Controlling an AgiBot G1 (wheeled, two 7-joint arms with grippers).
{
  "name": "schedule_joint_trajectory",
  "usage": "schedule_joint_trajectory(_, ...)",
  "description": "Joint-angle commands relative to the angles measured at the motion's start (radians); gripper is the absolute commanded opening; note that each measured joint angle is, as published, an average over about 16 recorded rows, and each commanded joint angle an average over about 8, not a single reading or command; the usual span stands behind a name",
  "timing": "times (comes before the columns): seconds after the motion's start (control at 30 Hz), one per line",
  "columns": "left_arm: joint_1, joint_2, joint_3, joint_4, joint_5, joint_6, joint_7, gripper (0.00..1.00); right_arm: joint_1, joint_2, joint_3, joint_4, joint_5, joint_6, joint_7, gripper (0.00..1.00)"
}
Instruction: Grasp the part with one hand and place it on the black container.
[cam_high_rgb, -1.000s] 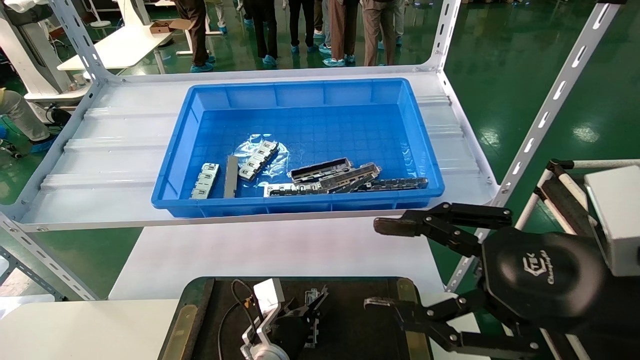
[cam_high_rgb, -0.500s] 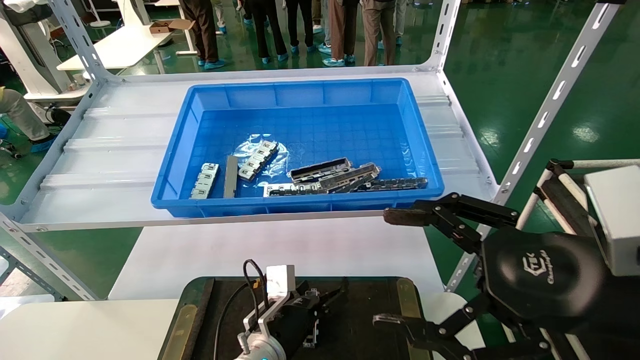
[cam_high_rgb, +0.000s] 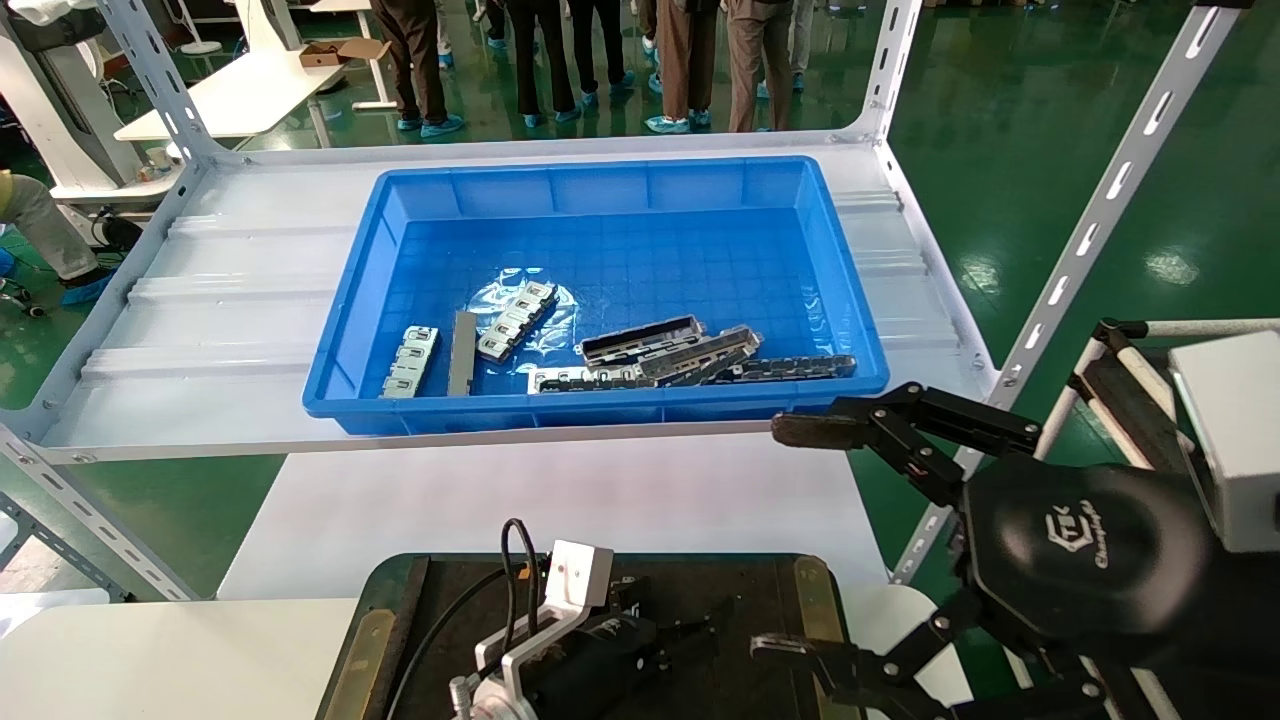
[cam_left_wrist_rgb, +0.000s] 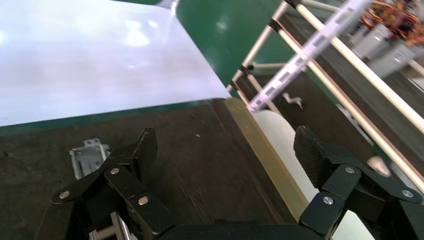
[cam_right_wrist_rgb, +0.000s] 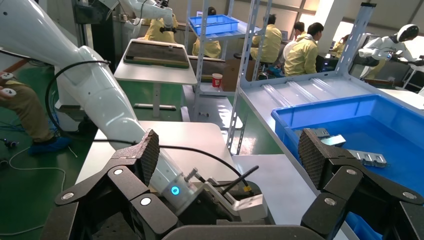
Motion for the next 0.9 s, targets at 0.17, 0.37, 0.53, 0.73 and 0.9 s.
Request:
schedule_joint_trajectory(0.17,-0.002,-0.072,-0.019,-0.070,0.061,0.079,-0.019,1.00,0.000,0.000,0.000,0.000,0.000,0.000,0.000,1.00)
schedule_joint_trajectory(0.37,-0.015,-0.119,-0.045,-0.090,0.094,0.166,-0.012,1.00,0.000,0.000,0.000,0.000,0.000,0.000,0.000,1.00)
schedule_joint_trajectory(0.53,-0.029,-0.146,-0.085,-0.097,0.082,0.269,0.021,1.00,0.000,0.000,0.000,0.000,0.000,0.000,0.000,1.00)
schedule_joint_trajectory(0.73,-0.038,-0.182,-0.171,-0.099,-0.022,0.473,0.135,1.00,0.000,0.000,0.000,0.000,0.000,0.000,0.000,1.00)
schedule_joint_trajectory(0.9,-0.020,-0.225,-0.278,-0.093,-0.189,0.704,0.321,1.00,0.000,0.000,0.000,0.000,0.000,0.000,0.000,1.00)
